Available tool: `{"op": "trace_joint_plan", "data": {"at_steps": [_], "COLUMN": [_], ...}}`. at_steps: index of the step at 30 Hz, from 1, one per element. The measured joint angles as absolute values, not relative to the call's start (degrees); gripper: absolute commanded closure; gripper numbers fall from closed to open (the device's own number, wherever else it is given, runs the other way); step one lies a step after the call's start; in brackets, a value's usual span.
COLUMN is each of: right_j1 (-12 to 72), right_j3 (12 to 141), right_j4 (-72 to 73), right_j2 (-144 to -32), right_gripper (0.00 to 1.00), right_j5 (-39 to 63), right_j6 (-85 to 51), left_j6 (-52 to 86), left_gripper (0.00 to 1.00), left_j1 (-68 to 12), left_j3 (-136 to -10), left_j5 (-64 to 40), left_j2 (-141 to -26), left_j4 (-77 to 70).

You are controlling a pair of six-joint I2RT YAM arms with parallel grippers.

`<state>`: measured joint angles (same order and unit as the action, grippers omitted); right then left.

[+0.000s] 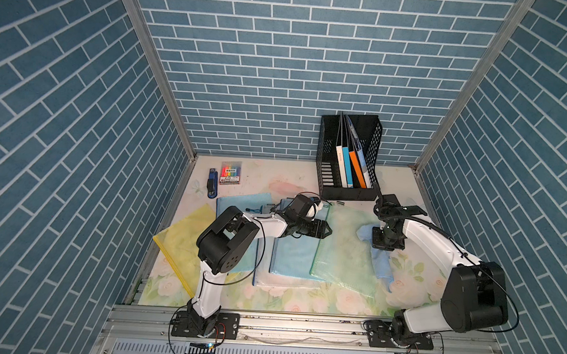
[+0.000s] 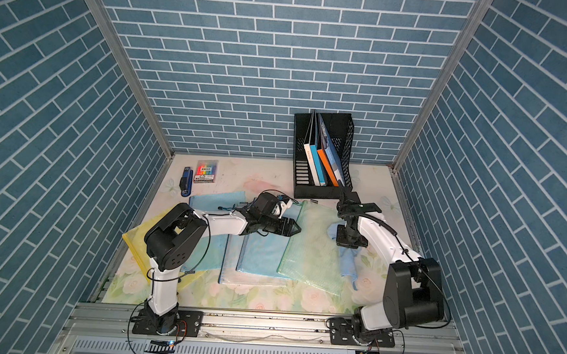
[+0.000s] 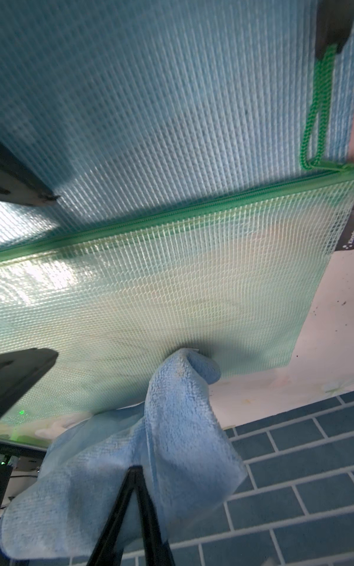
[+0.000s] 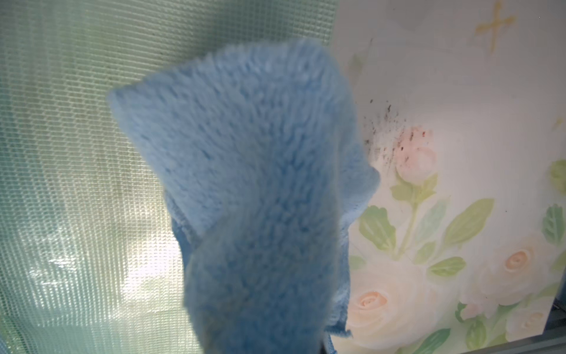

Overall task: Wipe the document bag
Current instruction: Wipe the dirt from the document bag.

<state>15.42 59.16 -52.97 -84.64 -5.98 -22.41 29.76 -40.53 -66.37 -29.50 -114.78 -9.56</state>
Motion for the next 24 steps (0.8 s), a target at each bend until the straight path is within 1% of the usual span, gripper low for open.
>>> {"op": "trace_joint_plan", "data": {"at_steps": [8, 14, 18, 21, 24], "right_j1": [16.64, 16.99, 17.04, 17.23, 17.41], "right_j3": [56.25, 56.25, 56.25, 56.25, 56.25], "right_j4": [-49.93, -48.56, -47.83, -47.33, -47.05], "right_j2": [-90.50, -91.31, -91.92, -92.51, -92.88], "right_gripper": [1.00, 1.00, 1.00, 1.00, 1.00], "right_j5": [-4.49, -4.12, -3.62, -3.40, -3.20], "right_j6": [-23.68, -23.94, -24.29, -24.86, -25.28], "left_j6": [30.65, 32.12, 33.89, 34.72, 35.73], "left_gripper": [0.23, 0.30, 0.45, 0.54, 0.56], "left_j1": [-40.69, -40.77, -40.86, -40.93, -40.95], "left_j3": [-66.50, -66.74, -66.59, -66.54, -65.95], "left_j5": [-32.47, -34.48, -36.18, -37.19, -37.80], "left_j2": [-117.14, -118.52, -118.96, -118.96, -118.96], "left_j4": [-13.19, -15.81, -17.45, -18.68, -20.43]}}
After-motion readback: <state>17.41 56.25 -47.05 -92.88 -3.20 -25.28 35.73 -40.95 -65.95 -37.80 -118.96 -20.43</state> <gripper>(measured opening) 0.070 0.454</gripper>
